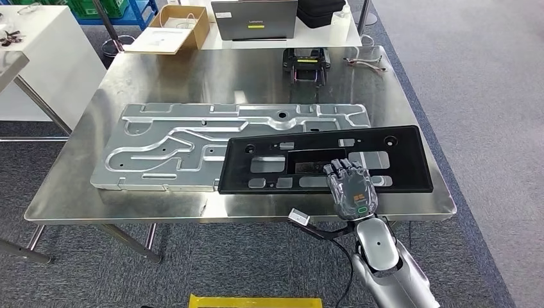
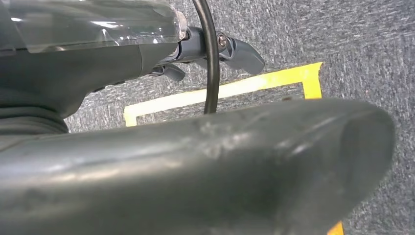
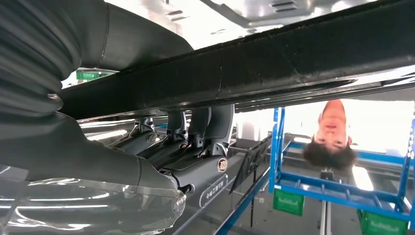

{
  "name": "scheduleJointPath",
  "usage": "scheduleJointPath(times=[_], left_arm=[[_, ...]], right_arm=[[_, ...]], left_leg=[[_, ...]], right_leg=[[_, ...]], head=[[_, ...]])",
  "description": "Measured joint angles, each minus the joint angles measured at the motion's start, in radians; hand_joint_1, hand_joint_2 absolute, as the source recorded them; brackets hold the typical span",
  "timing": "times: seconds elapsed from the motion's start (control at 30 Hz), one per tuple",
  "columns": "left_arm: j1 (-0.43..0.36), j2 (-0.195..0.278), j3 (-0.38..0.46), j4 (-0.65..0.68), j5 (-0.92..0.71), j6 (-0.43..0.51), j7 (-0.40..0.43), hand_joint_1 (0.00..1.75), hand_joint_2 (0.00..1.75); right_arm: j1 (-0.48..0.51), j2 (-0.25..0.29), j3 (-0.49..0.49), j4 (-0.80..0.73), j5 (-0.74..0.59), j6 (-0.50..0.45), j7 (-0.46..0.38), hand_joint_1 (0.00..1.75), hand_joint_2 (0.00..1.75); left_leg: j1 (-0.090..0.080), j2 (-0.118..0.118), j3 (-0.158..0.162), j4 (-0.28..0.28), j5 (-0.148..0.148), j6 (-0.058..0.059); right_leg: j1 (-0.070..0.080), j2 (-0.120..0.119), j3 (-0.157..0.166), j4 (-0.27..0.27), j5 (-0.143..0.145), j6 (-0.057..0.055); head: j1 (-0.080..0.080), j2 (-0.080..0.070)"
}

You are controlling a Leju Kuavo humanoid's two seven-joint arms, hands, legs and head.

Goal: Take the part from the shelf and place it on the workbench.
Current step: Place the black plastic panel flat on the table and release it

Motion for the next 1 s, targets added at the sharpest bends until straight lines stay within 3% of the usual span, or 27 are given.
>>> scheduleJointPath(times=[0.1, 0.17, 0.23, 0.3, 0.37, 0.43, 0.47, 0.5, 0.53, 0.6, 0.67, 0.8, 0.87, 0.97, 1.0], left_arm=[[0.002, 0.002, 0.0, 0.0, -0.001, 0.0, 0.0, 0.0, 0.0], [0.001, 0.005, 0.0, 0.0, -0.003, -0.001, 0.0, 0.0, 0.0], [0.002, 0.007, 0.001, 0.001, -0.005, -0.001, 0.001, 0.0, 0.0], [0.003, 0.008, 0.001, 0.001, -0.006, -0.002, 0.001, 0.0, 0.0], [-0.001, 0.008, 0.0, 0.001, -0.008, -0.002, 0.001, 0.0, 0.0], [-0.004, 0.008, 0.0, 0.001, -0.01, -0.003, 0.001, 0.0, 0.0], [-0.003, 0.008, 0.0, 0.001, -0.01, -0.003, 0.001, 0.0, 0.0], [-0.002, 0.009, 0.001, 0.001, -0.011, -0.004, 0.001, 0.0, 0.0], [-0.001, 0.009, 0.001, 0.001, -0.012, -0.004, 0.001, 0.0, 0.0], [0.0, 0.009, 0.001, 0.001, -0.014, -0.006, 0.001, 0.0, 0.0], [-0.002, 0.009, 0.001, 0.001, -0.016, -0.007, 0.0, 0.0, 0.0], [-0.005, 0.011, 0.001, 0.001, -0.019, 0.004, 0.005, 0.0, 0.0], [-0.008, 0.012, 0.001, 0.001, -0.02, 0.02, 0.017, 0.0, 0.0], [-0.006, 0.015, 0.001, 0.001, -0.025, 0.037, 0.037, 0.0, 0.0], [-0.004, 0.016, 0.001, 0.001, -0.026, 0.038, 0.039, 0.0, 0.44]], right_arm=[[-0.001, 0.0, -0.017, 0.013, -0.011, 0.003, -0.008, 1.75, 1.75], [-0.006, 0.0, -0.032, 0.026, -0.022, 0.006, -0.014, 1.75, 1.75], [-0.011, 0.001, -0.048, 0.041, -0.034, 0.008, -0.022, 1.75, 1.75], [-0.018, 0.001, -0.065, 0.055, -0.046, 0.009, -0.028, 1.75, 1.75], [-0.034, 0.001, -0.081, 0.075, -0.059, 0.012, -0.032, 1.75, 1.75], [-0.046, 0.002, -0.096, 0.102, -0.072, 0.014, -0.037, 1.75, 1.75], [-0.048, 0.002, -0.104, 0.117, -0.08, 0.015, -0.042, 1.75, 1.75], [-0.049, 0.002, -0.11, 0.132, -0.087, 0.016, -0.045, 1.75, 1.75], [-0.05, 0.002, -0.116, 0.145, -0.094, 0.016, -0.049, 1.75, 1.75], [-0.053, 0.002, -0.127, 0.17, -0.106, 0.014, -0.056, 1.75, 1.75], [-0.056, 0.002, -0.137, 0.196, -0.116, 0.01, -0.062, 1.75, 1.75], [-0.061, 0.005, -0.153, 0.224, -0.132, 0.002, -0.071, 1.75, 1.75], [-0.063, 0.008, -0.161, 0.233, -0.139, 0.0, -0.076, 1.75, 1.75], [-0.06, 0.011, -0.168, 0.246, -0.145, 0.0, -0.081, 1.75, 1.75], [-0.058, 0.012, -0.17, 0.249, -0.146, 0.0, -0.082, 1.31, 1.31]], left_leg=[[-0.004, 0.002, 0.037, -0.167, 0.124, 0.016], [-0.011, 0.002, 0.057, -0.233, 0.142, 0.029], [-0.011, 0.0, 0.066, -0.243, 0.134, 0.043], [-0.006, -0.001, 0.09, -0.258, 0.151, 0.055], [-0.003, 0.0, 0.11, -0.265, 0.149, 0.061], [-0.002, -0.001, 0.12, -0.266, 0.138, 0.064], [-0.002, -0.002, 0.126, -0.266, 0.13, 0.063], [-0.001, -0.004, 0.135, -0.266, 0.122, 0.061], [0.0, -0.006, 0.147, -0.266, 0.112, 0.058], [0.0, -0.007, 0.173, -0.265, 0.09, 0.05], [-0.001, -0.009, 0.189, -0.268, 0.07, 0.037], [0.0, -0.008, 0.193, -0.238, 0.072, 0.015], [0.002, -0.003, 0.139, -0.141, 0.056, 0.008], [0.002, 0.0, 0.024, 0.015, -0.024, 0.001], [0.002, 0.0, 0.003, 0.021, -0.028, 0.001]], right_leg=[[0.004, 0.0, 0.026, 0.002, -0.023, 0.007], [0.005, 0.001, 0.035, 0.0, -0.035, 0.018], [0.005, 0.002, 0.04, 0.009, -0.035, 0.032], [0.005, 0.002, 0.038, 0.04, -0.038, 0.043], [0.0, 0.002, -0.01, 0.121, -0.068, 0.054], [-0.007, 0.001, -0.093, 0.226, -0.114, 0.066], [-0.011, 0.001, -0.127, 0.254, -0.13, 0.07], [-0.015, 0.0, -0.144, 0.251, -0.128, 0.073], [-0.018, -0.001, -0.147, 0.217, -0.106, 0.074], [-0.021, -0.005, -0.124, 0.1, -0.004, 0.071], [-0.016, -0.008, -0.103, 0.024, 0.064, 0.061], [-0.014, -0.003, -0.076, 0.004, 0.062, 0.032], [-0.015, -0.003, -0.053, -0.006, 0.053, 0.018], [-0.012, -0.002, -0.029, -0.009, 0.031, 0.008], [-0.011, 0.0, -0.02, -0.009, 0.023, 0.008]], head=[[0.0, 0.0], [0.0, 0.0], [0.0, 0.0], [0.0, 0.0], [0.0, 0.0], [0.0, 0.0], [0.0, 0.0], [0.0, 0.0], [0.0, 0.0], [0.0, 0.0], [0.001, 0.0], [0.001, 0.0], [0.001, 0.0], [0.001, 0.0], [0.001, 0.0]])
